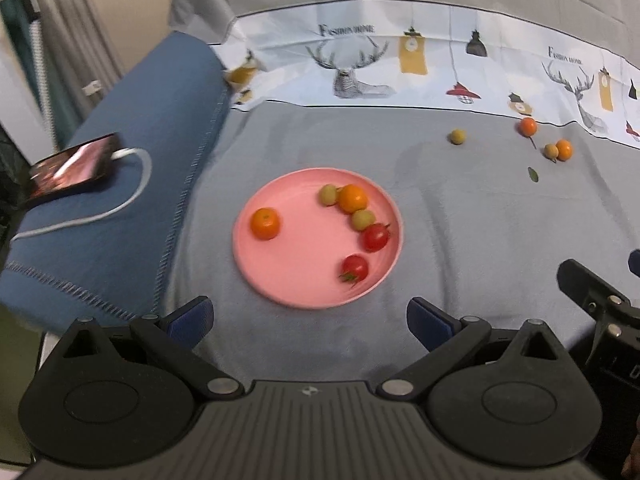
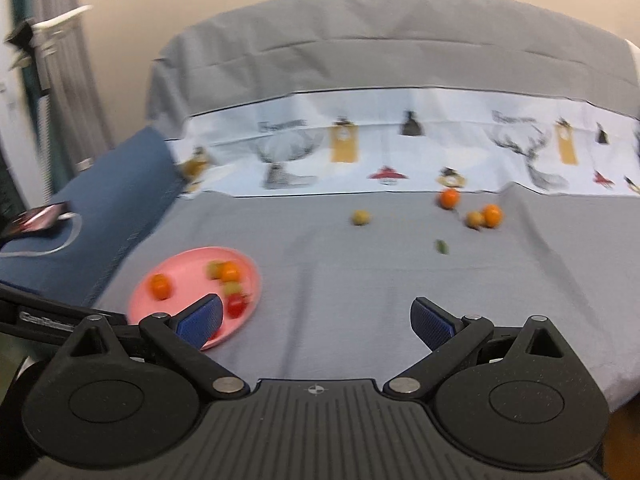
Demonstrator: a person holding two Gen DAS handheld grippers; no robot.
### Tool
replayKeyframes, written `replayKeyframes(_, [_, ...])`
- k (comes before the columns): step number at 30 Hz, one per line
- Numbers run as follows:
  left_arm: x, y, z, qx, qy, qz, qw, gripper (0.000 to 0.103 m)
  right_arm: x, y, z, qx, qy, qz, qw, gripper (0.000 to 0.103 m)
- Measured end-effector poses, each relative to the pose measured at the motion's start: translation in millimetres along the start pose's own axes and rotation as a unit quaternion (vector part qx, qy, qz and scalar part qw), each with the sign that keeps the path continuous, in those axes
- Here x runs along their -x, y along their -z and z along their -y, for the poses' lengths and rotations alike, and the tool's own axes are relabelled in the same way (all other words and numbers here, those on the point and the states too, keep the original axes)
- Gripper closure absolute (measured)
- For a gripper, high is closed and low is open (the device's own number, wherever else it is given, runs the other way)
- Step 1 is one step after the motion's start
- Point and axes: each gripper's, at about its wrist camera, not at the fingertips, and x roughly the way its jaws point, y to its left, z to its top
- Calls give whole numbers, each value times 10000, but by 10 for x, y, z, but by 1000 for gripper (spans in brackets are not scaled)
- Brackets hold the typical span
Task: Organize fruits
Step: 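Grasp a yellow fruit with the left tool while the right tool grasps a tangerine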
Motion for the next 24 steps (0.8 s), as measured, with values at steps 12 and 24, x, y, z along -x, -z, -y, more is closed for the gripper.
replayKeyframes(12, [-866, -947, 849, -118, 382, 117, 9991, 0, -1074, -237, 1149, -1161, 1391, 174, 9833, 1])
replayKeyframes(24, [-2319, -1743, 1730, -535, 372, 62, 9979, 0, -2776, -487, 1897, -1571, 1923, -279, 9683, 1])
